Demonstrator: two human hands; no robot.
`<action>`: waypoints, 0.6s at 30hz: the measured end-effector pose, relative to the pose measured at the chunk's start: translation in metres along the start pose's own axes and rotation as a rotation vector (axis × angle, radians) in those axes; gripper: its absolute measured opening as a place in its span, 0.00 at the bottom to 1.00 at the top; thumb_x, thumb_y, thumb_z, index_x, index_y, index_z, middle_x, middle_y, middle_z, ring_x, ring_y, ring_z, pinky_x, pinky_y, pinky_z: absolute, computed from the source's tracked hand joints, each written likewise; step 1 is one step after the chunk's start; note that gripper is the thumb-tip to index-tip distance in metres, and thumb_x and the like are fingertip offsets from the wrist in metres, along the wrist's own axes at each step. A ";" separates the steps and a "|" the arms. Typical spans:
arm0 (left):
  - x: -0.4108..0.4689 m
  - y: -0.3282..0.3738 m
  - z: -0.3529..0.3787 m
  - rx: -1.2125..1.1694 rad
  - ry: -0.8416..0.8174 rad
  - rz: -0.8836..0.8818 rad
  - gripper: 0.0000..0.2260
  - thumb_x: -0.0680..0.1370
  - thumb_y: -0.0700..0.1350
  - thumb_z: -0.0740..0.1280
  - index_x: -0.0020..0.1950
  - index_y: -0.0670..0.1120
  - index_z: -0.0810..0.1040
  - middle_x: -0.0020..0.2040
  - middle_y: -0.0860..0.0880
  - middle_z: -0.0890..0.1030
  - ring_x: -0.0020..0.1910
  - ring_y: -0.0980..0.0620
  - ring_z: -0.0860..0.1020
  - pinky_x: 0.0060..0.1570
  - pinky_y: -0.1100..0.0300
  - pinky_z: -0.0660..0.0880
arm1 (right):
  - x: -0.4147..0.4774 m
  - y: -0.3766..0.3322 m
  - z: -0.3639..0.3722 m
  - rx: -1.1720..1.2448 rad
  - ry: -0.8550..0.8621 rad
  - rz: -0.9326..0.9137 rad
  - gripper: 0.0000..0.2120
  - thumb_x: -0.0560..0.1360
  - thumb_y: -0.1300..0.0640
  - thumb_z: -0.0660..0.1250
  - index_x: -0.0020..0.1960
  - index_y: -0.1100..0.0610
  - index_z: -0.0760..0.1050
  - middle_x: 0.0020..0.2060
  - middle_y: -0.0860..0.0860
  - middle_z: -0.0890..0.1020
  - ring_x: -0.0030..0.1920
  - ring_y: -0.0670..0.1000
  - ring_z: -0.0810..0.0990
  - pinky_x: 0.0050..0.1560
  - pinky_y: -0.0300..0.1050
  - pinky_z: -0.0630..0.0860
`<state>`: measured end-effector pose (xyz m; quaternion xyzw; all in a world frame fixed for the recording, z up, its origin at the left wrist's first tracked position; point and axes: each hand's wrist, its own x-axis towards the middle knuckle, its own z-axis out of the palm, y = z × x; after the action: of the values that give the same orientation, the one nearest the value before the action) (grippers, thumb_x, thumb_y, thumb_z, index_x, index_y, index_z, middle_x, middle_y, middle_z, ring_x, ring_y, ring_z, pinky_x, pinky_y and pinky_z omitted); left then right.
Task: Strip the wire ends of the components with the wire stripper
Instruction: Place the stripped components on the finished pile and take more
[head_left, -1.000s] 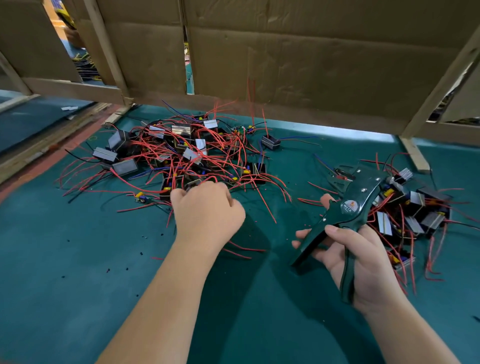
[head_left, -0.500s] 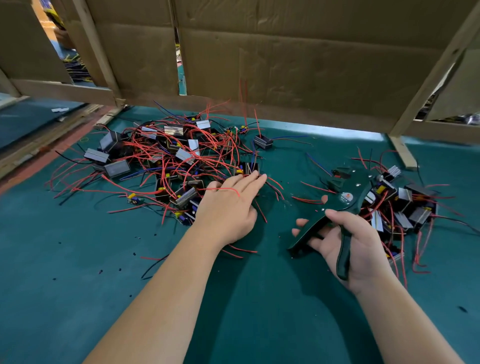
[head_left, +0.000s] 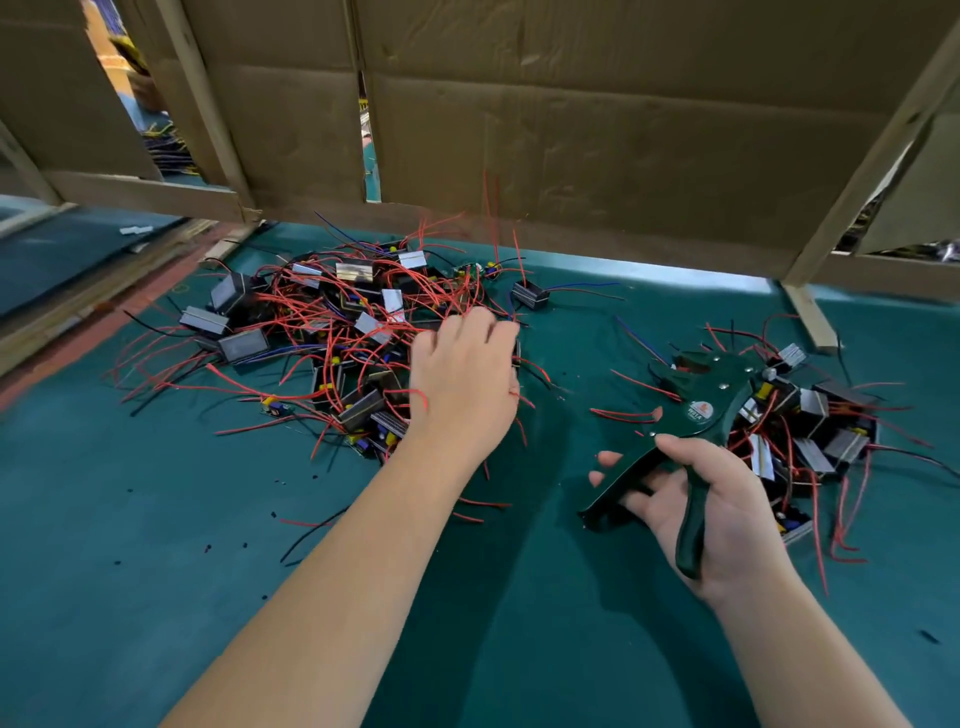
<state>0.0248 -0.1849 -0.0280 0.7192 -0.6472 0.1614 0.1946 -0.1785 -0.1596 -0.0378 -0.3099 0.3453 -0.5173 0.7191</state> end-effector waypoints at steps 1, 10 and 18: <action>0.008 0.001 0.002 -0.023 -0.058 0.083 0.20 0.78 0.48 0.62 0.70 0.53 0.68 0.66 0.51 0.72 0.63 0.47 0.70 0.57 0.50 0.64 | 0.000 0.000 0.000 0.005 -0.002 -0.001 0.18 0.66 0.62 0.65 0.54 0.60 0.65 0.47 0.61 0.71 0.40 0.62 0.83 0.38 0.60 0.81; 0.034 -0.012 0.005 0.290 -0.349 0.079 0.11 0.77 0.37 0.58 0.50 0.48 0.77 0.56 0.51 0.79 0.52 0.46 0.75 0.53 0.51 0.60 | -0.004 -0.001 0.000 0.042 0.033 0.000 0.05 0.74 0.66 0.61 0.44 0.59 0.66 0.40 0.58 0.71 0.39 0.62 0.83 0.39 0.60 0.81; 0.046 -0.021 -0.017 -0.464 -0.698 -0.139 0.30 0.68 0.60 0.59 0.70 0.58 0.70 0.71 0.53 0.71 0.70 0.50 0.68 0.73 0.48 0.51 | -0.002 -0.001 -0.002 0.057 0.015 0.011 0.09 0.71 0.65 0.65 0.46 0.58 0.65 0.41 0.57 0.71 0.39 0.62 0.83 0.39 0.60 0.81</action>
<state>0.0510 -0.2148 0.0079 0.7099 -0.6433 -0.2551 0.1310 -0.1809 -0.1579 -0.0379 -0.2835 0.3374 -0.5255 0.7278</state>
